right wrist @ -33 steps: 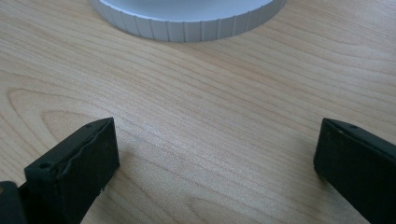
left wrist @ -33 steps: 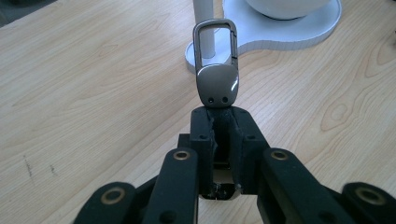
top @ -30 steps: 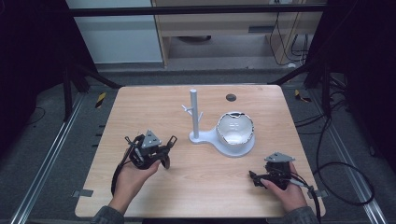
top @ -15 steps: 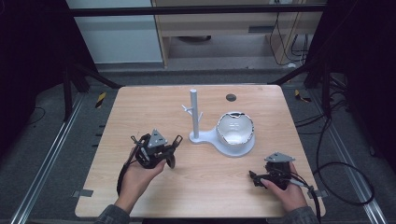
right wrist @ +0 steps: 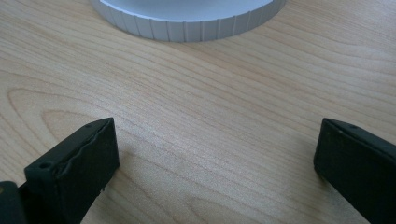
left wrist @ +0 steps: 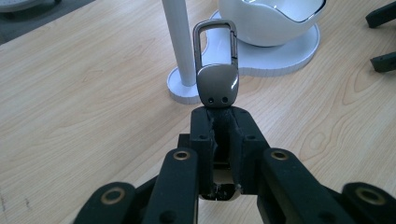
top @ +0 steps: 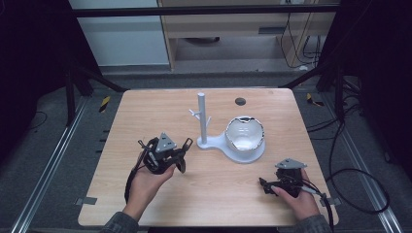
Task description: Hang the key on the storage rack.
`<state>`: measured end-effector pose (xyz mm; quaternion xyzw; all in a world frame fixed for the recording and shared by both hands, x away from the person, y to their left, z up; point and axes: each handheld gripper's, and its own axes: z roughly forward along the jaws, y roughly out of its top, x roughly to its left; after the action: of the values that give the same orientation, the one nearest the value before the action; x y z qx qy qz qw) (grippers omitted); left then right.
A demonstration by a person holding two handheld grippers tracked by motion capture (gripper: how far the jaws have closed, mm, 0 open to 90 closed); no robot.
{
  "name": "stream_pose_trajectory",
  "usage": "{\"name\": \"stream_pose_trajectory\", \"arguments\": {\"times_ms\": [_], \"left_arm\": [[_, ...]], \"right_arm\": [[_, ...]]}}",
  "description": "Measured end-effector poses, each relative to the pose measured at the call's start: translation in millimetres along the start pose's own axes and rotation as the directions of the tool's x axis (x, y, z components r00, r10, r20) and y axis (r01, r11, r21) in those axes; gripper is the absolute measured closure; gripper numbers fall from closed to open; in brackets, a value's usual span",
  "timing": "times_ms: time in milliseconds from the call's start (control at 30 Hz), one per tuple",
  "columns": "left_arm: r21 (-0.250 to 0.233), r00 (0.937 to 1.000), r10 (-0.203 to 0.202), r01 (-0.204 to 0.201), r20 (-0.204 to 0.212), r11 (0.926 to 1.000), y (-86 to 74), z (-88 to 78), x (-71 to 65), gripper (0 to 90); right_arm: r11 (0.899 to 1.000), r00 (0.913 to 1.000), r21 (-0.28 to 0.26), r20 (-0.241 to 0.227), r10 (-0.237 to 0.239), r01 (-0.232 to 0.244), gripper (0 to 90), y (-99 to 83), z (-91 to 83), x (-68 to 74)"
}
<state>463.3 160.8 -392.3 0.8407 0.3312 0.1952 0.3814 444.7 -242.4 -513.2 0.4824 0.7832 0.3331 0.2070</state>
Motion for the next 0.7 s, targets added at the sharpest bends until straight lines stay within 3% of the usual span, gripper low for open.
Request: {"name": "stream_pose_trajectory", "arguments": {"times_ms": [700], "left_arm": [[-0.054,0.9999,0.002,-0.003,-0.011,0.9985,16.2,-2.7,-6.4,80.4]], "right_arm": [[1.000,1.0000,0.000,0.000,0.000,0.000,0.4,0.0,0.0,0.0]]}}
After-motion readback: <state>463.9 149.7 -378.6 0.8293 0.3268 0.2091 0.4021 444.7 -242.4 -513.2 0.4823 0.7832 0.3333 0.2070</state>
